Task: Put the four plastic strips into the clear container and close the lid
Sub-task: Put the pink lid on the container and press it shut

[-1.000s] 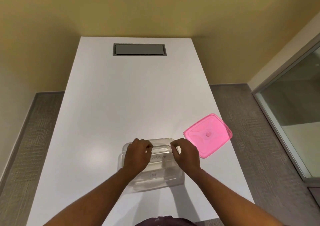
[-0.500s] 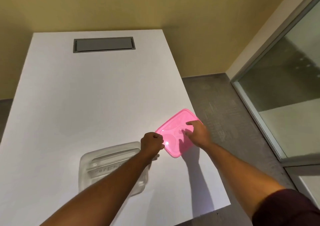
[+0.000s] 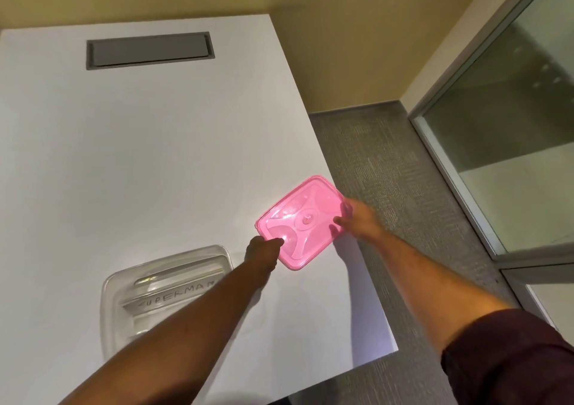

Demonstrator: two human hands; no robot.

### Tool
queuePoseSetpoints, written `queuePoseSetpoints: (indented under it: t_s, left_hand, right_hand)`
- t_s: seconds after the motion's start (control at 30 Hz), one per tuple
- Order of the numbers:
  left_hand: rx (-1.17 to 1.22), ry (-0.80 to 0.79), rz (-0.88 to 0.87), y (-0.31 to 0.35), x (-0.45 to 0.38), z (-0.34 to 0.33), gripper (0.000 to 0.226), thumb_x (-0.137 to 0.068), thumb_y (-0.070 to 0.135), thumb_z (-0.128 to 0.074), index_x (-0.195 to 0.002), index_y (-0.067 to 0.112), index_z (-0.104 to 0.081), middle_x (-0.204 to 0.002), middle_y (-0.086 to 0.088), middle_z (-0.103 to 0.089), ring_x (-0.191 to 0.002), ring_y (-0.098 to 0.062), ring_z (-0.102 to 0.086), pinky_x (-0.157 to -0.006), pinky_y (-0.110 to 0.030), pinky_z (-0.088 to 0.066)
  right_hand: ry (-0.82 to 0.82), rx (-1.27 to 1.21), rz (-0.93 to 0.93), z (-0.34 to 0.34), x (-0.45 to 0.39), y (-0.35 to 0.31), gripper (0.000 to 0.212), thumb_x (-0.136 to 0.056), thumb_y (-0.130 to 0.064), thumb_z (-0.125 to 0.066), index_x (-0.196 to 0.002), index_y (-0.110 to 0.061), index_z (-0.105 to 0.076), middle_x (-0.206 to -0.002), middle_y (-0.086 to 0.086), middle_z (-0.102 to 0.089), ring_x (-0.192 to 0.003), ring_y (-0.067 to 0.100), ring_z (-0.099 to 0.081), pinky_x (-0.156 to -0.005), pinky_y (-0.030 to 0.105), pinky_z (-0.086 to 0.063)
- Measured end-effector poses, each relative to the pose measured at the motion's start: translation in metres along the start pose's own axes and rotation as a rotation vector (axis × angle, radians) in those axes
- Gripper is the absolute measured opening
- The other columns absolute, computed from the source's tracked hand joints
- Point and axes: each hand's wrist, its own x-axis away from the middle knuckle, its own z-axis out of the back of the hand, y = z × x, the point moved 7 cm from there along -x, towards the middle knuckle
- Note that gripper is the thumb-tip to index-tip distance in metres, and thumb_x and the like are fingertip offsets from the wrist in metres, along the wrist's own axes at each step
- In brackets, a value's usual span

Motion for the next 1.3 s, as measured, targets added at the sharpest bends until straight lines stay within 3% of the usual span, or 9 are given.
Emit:
queuePoseSetpoints:
  t_s: [0.13, 0.37, 0.53, 0.63, 0.73, 0.9, 0.97, 1.1, 1.3]
  left_hand:
    - [0.104, -0.010, 0.053, -0.001, 0.006, 0.000, 0.015, -0.081, 0.015, -0.069, -0.087, 0.006, -0.060, -0.074, -0.016, -0.053, -0.051, -0.020, -0.042, -0.052, -0.026, -0.033]
    - [0.171, -0.008, -0.060, 0.026, 0.033, 0.025, 0.057, -0.086, 0.040, -0.069, -0.124, 0.001, -0.053, -0.092, -0.011, -0.051, -0.062, -0.023, -0.047, -0.060, -0.028, -0.040]
    - [0.319, 0.072, -0.183, 0.058, 0.059, 0.079, 0.047, -0.100, 0.049, -0.050, -0.107, 0.003, -0.056, -0.088, -0.012, -0.055, -0.073, -0.026, -0.053, -0.066, -0.032, -0.043]
    - [0.410, 0.086, -0.221, 0.067, 0.075, 0.116, 0.051, -0.104, 0.051, -0.037, -0.123, 0.006, -0.053, -0.112, -0.011, -0.063, -0.102, -0.031, -0.062, -0.088, -0.039, -0.050]
    - [0.493, 0.143, -0.259, 0.073, 0.090, 0.160, 0.053, -0.105, 0.049, -0.036, -0.113, 0.001, -0.057, -0.106, -0.015, -0.062, -0.101, -0.028, -0.061, -0.100, -0.041, -0.049]
    - [0.519, 0.240, -0.351, 0.067, 0.113, 0.236, 0.014, -0.093, 0.012, -0.063, -0.081, 0.007, -0.059, -0.074, -0.006, -0.057, -0.072, -0.020, -0.052, -0.081, -0.033, -0.047]
    - [0.416, 0.288, -0.423, 0.061, 0.125, 0.263, 0.005, -0.086, -0.001, -0.063, -0.088, 0.003, -0.063, -0.083, -0.007, -0.062, -0.080, -0.024, -0.055, -0.082, -0.037, -0.049]
    - [0.279, 0.396, -0.501, 0.043, 0.144, 0.304, 0.037, -0.083, -0.009, -0.060, -0.116, 0.007, -0.064, -0.118, -0.006, -0.064, -0.111, -0.024, -0.059, -0.099, -0.042, -0.051]
    - [0.125, 0.299, -0.473, 0.000, 0.145, 0.338, 0.058, -0.083, -0.009, -0.063, -0.137, 0.013, -0.058, -0.131, 0.000, -0.060, -0.118, -0.021, -0.059, -0.097, -0.033, -0.046]
  right_hand:
    - [0.123, -0.004, -0.037, 0.010, 0.013, 0.004, 0.038, -0.091, -0.024, -0.075, -0.126, -0.013, -0.065, -0.111, 0.003, -0.068, -0.105, 0.026, -0.066, -0.087, 0.038, -0.055]
    - [0.282, -0.164, -0.012, 0.025, 0.040, -0.008, 0.024, -0.092, -0.034, -0.071, -0.100, -0.012, -0.066, -0.098, 0.009, -0.072, -0.091, 0.033, -0.069, -0.078, 0.041, -0.054]
    - [0.356, -0.553, 0.011, 0.021, 0.066, -0.046, 0.021, -0.100, -0.044, -0.058, -0.091, -0.026, -0.063, -0.095, 0.003, -0.071, -0.100, 0.033, -0.070, -0.089, 0.052, -0.059]
    - [0.305, -0.754, -0.009, 0.006, 0.080, -0.075, 0.040, -0.102, -0.055, -0.048, -0.104, -0.019, -0.064, -0.107, 0.007, -0.071, -0.107, 0.031, -0.068, -0.094, 0.058, -0.058]
    - [0.226, -0.912, 0.002, -0.014, 0.095, -0.107, 0.045, -0.103, -0.060, -0.039, -0.111, -0.023, -0.063, -0.120, 0.005, -0.067, -0.118, 0.025, -0.063, -0.097, 0.055, -0.057]
    - [0.068, -1.105, -0.006, -0.048, 0.120, -0.152, 0.048, -0.104, -0.054, -0.046, -0.129, -0.015, -0.058, -0.117, 0.002, -0.069, -0.115, 0.021, -0.065, -0.092, 0.047, -0.059]
    - [0.017, -1.106, -0.001, -0.063, 0.132, -0.168, 0.041, -0.103, -0.045, -0.056, -0.130, -0.014, -0.056, -0.117, 0.006, -0.069, -0.113, 0.023, -0.066, -0.084, 0.043, -0.058]
    - [-0.032, -1.106, 0.015, -0.096, 0.149, -0.189, 0.041, -0.098, -0.022, -0.069, -0.134, -0.007, -0.056, -0.128, 0.016, -0.066, -0.123, 0.031, -0.063, -0.096, 0.051, -0.058]
    - [-0.024, -0.945, 0.087, -0.133, 0.163, -0.195, 0.042, -0.092, -0.013, -0.076, -0.131, -0.011, -0.061, -0.133, 0.012, -0.064, -0.118, 0.026, -0.065, -0.095, 0.046, -0.060]
